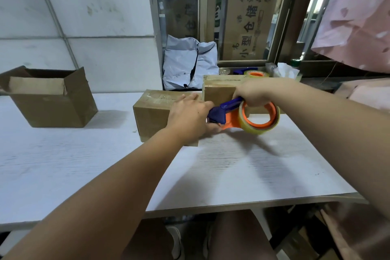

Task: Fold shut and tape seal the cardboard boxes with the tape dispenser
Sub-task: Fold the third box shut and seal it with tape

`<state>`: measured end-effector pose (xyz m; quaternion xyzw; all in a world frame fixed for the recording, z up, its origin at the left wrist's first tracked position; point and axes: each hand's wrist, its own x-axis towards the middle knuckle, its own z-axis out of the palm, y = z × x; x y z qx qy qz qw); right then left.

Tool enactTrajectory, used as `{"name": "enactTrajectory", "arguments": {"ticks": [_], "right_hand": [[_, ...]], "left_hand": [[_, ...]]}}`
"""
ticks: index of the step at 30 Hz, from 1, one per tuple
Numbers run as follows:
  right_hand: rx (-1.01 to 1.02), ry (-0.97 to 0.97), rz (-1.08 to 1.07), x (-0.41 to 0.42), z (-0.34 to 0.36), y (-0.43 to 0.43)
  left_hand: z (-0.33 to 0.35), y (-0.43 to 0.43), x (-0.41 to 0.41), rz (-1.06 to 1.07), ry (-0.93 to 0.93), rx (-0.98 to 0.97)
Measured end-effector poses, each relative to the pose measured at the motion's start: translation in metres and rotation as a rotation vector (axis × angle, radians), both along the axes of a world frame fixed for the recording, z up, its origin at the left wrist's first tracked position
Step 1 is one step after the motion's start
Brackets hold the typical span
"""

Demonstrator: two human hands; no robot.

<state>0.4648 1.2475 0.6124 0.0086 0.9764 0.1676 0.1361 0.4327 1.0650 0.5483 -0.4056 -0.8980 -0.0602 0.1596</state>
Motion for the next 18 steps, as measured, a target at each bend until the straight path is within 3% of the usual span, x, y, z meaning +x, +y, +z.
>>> {"name": "enactTrajectory", "arguments": {"ticks": [10, 18], "right_hand": [[-0.197, -0.183, -0.097, 0.003, -0.025, 0.005], [-0.581, -0.355, -0.323, 0.011, -0.037, 0.014]], "left_hand": [[0.016, -0.013, -0.007, -0.166, -0.013, -0.254], [0.028, -0.013, -0.014, -0.237, 0.006, -0.338]]}}
